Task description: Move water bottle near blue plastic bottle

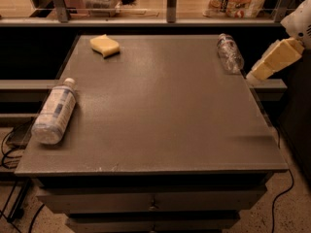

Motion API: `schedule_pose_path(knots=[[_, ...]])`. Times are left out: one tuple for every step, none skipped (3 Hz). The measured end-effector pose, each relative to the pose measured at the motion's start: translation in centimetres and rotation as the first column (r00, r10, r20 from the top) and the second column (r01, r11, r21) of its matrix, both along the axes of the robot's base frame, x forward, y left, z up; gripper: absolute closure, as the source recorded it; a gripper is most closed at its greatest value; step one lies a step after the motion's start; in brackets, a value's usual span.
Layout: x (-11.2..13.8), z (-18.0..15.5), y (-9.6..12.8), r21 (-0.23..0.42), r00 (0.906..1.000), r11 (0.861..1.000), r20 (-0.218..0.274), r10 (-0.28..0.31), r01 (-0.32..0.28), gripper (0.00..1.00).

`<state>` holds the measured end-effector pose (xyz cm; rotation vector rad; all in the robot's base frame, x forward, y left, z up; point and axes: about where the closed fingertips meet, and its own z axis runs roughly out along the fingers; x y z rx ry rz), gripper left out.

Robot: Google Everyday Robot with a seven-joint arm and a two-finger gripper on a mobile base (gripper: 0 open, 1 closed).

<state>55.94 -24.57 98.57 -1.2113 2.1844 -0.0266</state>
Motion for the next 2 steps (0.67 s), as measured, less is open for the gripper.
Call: schedule_pose_path(knots=[[0.0, 0.0, 0.0, 0.000, 1.0000, 1.000, 0.000, 0.000, 0.000, 0.00], [1.0, -1.2, 0.0, 0.034, 0.9985, 0.998, -0.018, -0.051, 0.052, 0.00]])
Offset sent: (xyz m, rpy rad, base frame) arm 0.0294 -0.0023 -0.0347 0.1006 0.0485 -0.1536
